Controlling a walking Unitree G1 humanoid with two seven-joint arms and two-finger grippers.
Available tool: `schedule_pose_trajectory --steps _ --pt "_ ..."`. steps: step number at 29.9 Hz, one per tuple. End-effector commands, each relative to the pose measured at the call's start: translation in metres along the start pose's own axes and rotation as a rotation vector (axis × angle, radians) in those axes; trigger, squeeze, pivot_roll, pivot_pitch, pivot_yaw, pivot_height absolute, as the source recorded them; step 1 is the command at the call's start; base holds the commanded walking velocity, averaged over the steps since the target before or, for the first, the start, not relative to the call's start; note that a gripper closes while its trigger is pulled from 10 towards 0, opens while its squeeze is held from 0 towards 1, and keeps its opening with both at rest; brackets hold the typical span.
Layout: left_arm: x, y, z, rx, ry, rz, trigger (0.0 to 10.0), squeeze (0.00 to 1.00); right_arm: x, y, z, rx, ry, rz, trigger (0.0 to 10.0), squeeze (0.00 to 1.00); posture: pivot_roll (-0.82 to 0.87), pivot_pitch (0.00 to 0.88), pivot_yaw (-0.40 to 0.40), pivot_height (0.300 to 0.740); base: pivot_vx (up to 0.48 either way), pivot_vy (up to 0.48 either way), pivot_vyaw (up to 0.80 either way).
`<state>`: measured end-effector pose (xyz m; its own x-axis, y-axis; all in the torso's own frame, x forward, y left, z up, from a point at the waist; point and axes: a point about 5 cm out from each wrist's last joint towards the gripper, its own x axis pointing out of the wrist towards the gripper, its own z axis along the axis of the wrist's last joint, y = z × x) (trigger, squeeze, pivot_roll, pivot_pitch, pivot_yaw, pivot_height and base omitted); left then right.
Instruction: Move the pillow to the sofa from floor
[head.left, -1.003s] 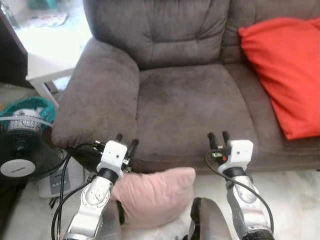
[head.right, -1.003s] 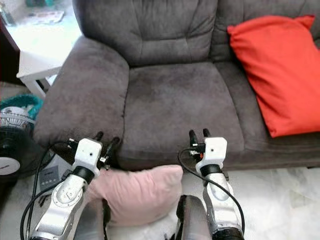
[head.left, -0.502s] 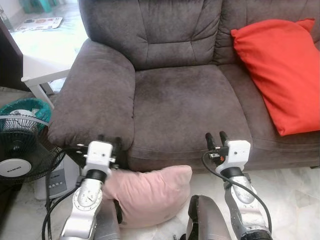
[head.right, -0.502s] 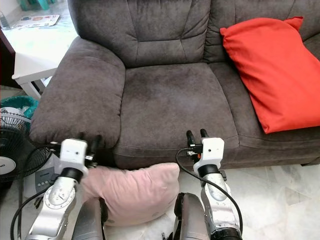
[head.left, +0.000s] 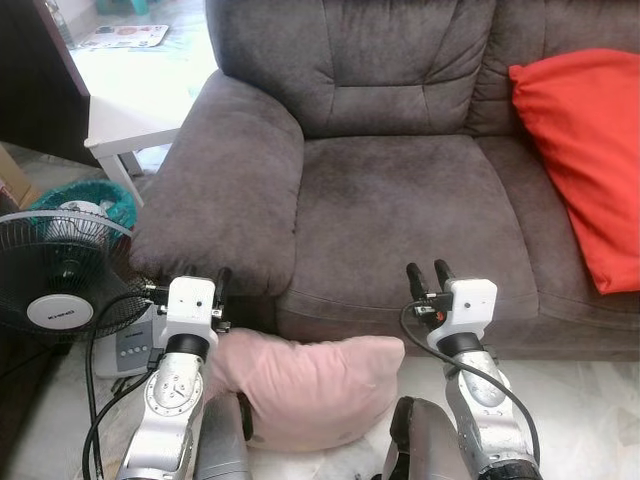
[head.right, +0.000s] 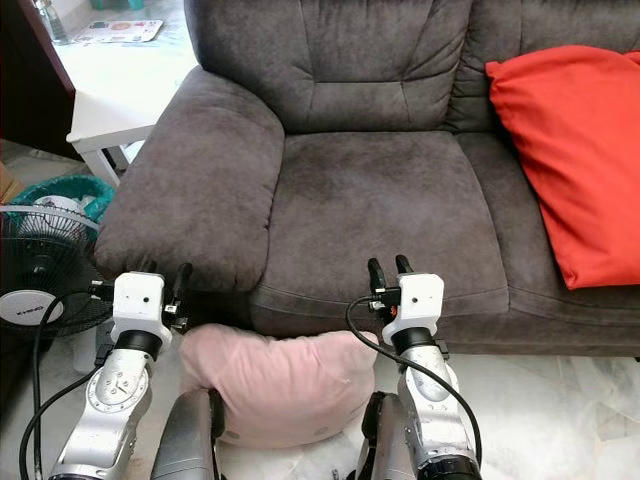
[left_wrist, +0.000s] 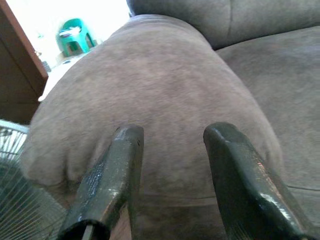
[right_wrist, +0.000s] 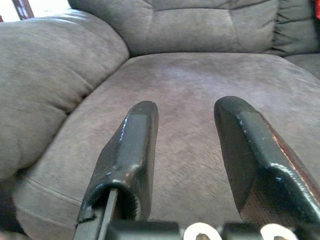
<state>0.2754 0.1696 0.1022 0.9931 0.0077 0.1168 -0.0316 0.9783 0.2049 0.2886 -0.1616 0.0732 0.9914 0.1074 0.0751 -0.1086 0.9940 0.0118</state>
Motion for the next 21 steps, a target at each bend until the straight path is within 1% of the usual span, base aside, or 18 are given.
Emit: schedule_pose_trajectory --steps 1,11,16,21 --pt "-0.0019 -0.0018 -0.0049 0.006 0.017 -0.022 10.0 0.0 -0.0013 -0.0023 0.0014 0.003 -0.001 -0.01 10.0 0.0 0.14 0.094 -0.019 0.551 0.0 0.0 0.0" --pt "-0.0012 -0.0013 -0.0063 0.005 0.02 -0.021 10.0 0.0 -0.0009 0.0 0.0012 0.0 0.005 -0.001 10.0 0.0 0.14 0.092 -0.018 0.551 0.0 0.0 0.0" --pt "-0.0007 -0.0019 -0.0091 0.004 0.033 -0.023 10.0 0.0 0.0006 0.0003 0.0009 -0.001 0.017 -0.004 10.0 0.0 0.14 0.091 -0.018 0.521 0.0 0.0 0.0" --pt "-0.0018 -0.0014 -0.0134 -0.015 0.055 -0.016 10.0 0.0 0.0003 0.0005 0.0008 -0.003 0.019 -0.001 10.0 0.0 0.14 0.091 -0.018 0.491 0.0 0.0 0.0"
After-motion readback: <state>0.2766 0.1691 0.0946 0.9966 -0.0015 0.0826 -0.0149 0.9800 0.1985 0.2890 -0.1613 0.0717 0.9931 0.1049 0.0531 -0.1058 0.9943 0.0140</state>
